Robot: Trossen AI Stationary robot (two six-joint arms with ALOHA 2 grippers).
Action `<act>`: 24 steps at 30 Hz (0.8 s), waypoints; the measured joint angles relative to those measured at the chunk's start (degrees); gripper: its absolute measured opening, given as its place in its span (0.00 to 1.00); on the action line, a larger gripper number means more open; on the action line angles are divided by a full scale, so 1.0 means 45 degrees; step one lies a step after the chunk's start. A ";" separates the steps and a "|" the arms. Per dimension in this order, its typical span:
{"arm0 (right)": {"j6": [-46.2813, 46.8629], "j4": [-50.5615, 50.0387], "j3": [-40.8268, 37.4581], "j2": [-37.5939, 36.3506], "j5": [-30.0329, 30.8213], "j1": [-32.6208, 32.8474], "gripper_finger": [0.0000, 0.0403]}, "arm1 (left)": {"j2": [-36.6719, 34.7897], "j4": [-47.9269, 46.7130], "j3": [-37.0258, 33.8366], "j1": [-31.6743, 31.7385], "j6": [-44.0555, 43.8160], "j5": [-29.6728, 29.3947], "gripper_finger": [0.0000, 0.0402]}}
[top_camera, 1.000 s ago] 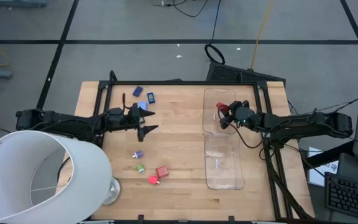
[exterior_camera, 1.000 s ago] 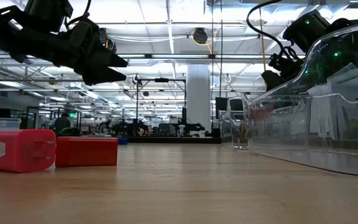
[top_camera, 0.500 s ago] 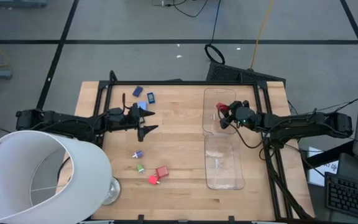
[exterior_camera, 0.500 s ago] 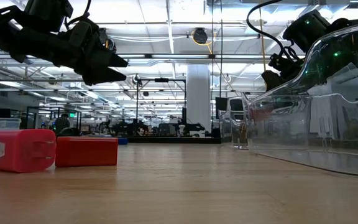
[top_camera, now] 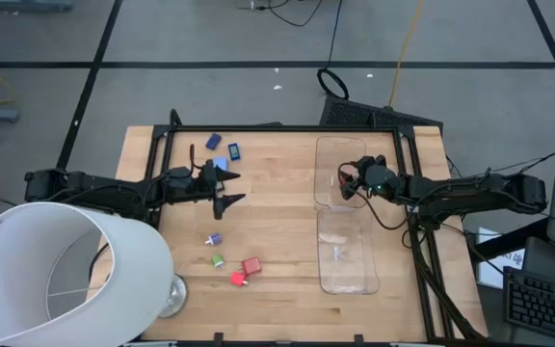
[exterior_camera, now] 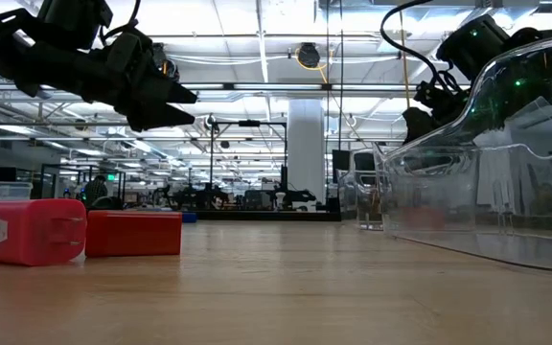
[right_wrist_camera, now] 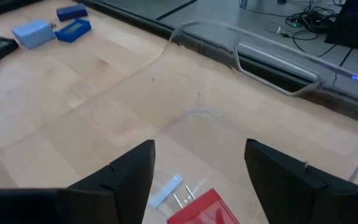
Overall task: Pick & Place Office items
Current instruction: Put the dark blue charger adapter into the top transparent bin
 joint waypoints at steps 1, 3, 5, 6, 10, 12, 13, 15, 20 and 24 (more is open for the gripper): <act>-0.0087 0.0166 0.0000 0.0000 0.0000 0.0000 0.60 | 0.0000 0.0000 0.0000 0.0003 0.0000 0.0000 0.83; -0.0478 0.0718 0.0000 0.0000 -0.0030 0.0006 0.60 | 0.0000 0.0000 0.0000 0.0000 -0.0005 0.0000 0.84; -0.1071 0.1528 0.0000 0.0000 -0.0412 0.0061 0.59 | 0.0000 0.0001 0.0000 0.0000 -0.0005 0.0000 0.84; -0.1469 0.2019 0.0000 0.0000 -0.0820 0.0113 0.59 | 0.0000 0.0003 0.0000 0.0000 -0.0005 0.0000 0.84; -0.3111 0.4278 0.0005 -0.0005 -0.2650 0.0499 0.57 | 0.0000 0.0062 0.0000 0.0001 -0.0306 0.0033 0.84; -0.3657 0.5311 0.0005 -0.0005 -0.3555 0.0814 0.57 | 0.0000 -0.0065 0.0005 0.0005 -0.0345 0.0210 0.84; -0.3907 0.5783 0.0005 -0.0005 -0.4088 0.0979 0.57 | -0.0002 -0.0269 0.0005 0.0005 -0.0375 0.0390 0.84; -0.4324 0.6730 0.0005 -0.0005 -0.5002 0.1324 0.57 | 0.0000 -0.0822 0.0005 -0.0010 -0.0376 0.0835 0.83; -0.4911 0.8521 0.0005 -0.0005 -0.6382 0.2223 0.57 | 0.0000 -0.2388 0.0095 -0.0518 -0.1730 0.2101 0.84; -0.5225 0.8646 0.0010 -0.0053 -0.6363 0.2679 0.57 | 0.0000 -0.5820 0.1002 -0.1965 -0.2429 0.1843 0.83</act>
